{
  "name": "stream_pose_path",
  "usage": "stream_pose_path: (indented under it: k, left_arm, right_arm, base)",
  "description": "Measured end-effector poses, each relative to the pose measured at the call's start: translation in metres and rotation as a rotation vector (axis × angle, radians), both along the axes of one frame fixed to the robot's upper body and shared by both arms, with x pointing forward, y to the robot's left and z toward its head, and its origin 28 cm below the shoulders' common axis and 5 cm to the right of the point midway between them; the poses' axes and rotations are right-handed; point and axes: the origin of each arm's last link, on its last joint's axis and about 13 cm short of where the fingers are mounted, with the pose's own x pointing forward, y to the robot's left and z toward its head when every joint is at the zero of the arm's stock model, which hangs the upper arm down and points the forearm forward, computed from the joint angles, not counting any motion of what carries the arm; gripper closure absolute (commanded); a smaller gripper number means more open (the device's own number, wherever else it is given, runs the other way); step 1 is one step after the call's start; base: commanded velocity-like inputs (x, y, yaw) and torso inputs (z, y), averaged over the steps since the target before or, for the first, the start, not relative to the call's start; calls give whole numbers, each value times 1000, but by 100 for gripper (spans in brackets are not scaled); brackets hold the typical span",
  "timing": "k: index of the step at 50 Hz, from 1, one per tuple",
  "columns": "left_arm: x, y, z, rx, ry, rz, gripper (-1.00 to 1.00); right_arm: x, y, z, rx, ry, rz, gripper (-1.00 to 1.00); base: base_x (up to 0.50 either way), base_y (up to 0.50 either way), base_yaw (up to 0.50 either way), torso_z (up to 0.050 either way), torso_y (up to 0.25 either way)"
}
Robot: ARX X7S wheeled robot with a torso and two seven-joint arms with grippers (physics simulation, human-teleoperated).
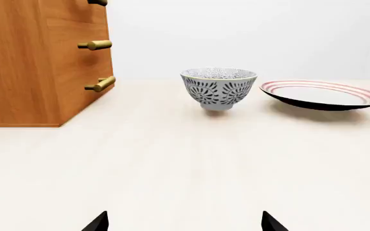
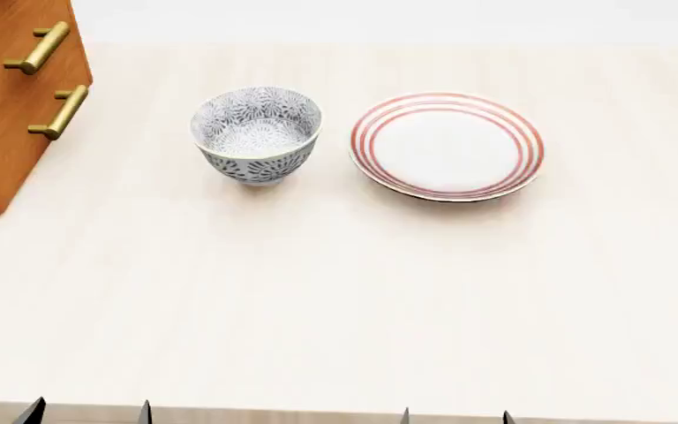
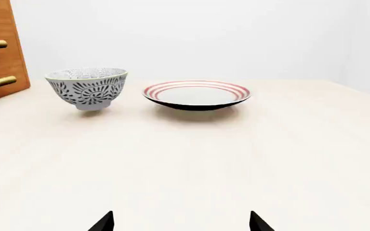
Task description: Open the top drawer of the cabinet.
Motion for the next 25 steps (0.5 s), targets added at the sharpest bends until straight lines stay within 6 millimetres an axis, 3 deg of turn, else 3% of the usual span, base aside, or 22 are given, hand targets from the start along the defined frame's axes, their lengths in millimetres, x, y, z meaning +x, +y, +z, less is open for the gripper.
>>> stream_pose_path:
  k: [25]
  left_arm:
    - [-2, 0, 1, 8, 35, 3, -100]
  right_arm:
    - [-1, 1, 2, -9, -5, -8, -100]
  base:
    - [0, 0, 0, 0, 0]
